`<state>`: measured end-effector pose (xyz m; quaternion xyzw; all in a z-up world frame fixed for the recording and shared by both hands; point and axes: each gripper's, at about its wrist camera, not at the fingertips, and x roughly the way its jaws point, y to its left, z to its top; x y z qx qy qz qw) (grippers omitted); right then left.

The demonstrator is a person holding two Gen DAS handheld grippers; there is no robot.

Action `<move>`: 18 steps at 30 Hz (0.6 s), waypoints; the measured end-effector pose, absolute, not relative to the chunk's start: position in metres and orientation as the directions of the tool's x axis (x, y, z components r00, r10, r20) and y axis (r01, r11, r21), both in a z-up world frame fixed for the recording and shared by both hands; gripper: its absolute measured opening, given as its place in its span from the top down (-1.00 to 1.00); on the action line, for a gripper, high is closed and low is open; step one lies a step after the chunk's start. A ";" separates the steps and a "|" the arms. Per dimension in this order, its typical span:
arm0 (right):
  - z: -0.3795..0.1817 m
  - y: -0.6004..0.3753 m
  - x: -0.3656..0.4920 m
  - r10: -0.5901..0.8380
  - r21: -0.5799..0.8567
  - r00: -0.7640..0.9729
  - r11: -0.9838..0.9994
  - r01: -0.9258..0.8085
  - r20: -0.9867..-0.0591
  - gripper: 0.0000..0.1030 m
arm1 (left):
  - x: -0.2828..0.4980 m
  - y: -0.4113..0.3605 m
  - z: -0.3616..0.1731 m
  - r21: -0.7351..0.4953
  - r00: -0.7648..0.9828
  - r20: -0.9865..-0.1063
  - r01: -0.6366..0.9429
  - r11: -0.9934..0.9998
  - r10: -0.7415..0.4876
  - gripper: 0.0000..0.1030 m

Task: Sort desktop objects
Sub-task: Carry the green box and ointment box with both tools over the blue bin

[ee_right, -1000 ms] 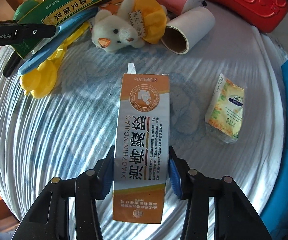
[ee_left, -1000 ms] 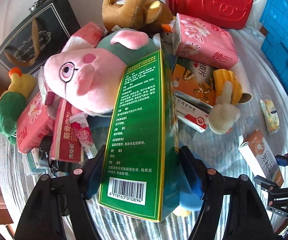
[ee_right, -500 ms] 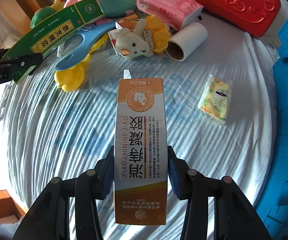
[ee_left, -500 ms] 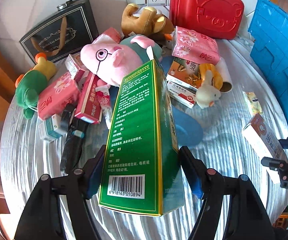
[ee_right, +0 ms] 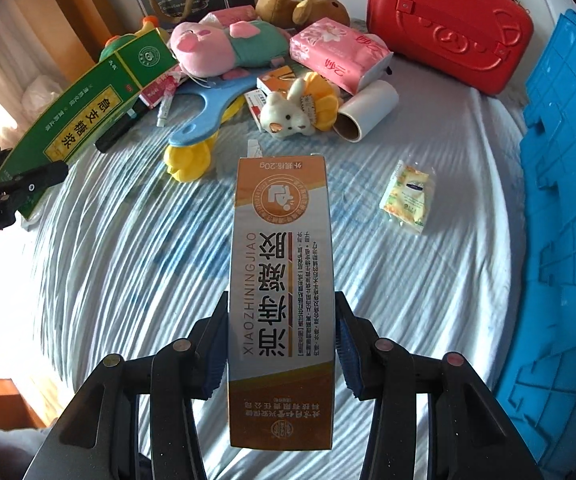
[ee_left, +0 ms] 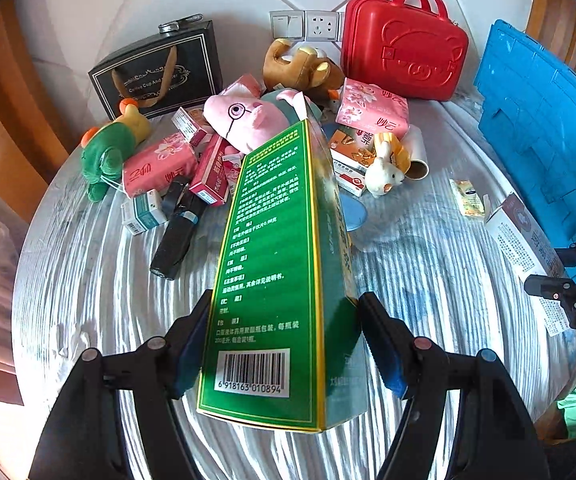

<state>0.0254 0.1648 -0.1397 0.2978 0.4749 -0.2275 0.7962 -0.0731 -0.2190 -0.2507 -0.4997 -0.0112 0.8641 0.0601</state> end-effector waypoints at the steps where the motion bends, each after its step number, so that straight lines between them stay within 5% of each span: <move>1: -0.135 0.167 0.023 -0.083 0.264 0.454 0.716 0.647 -0.887 0.11 | -0.068 -0.220 -0.246 -0.080 -0.500 -0.859 -0.087 -0.993 0.113 -0.36; 18: -0.064 0.195 -0.026 -0.133 0.315 0.587 0.738 0.597 -0.799 0.11 | -0.008 -0.191 -0.158 -0.097 -0.613 -0.785 -0.026 -0.995 0.093 -0.36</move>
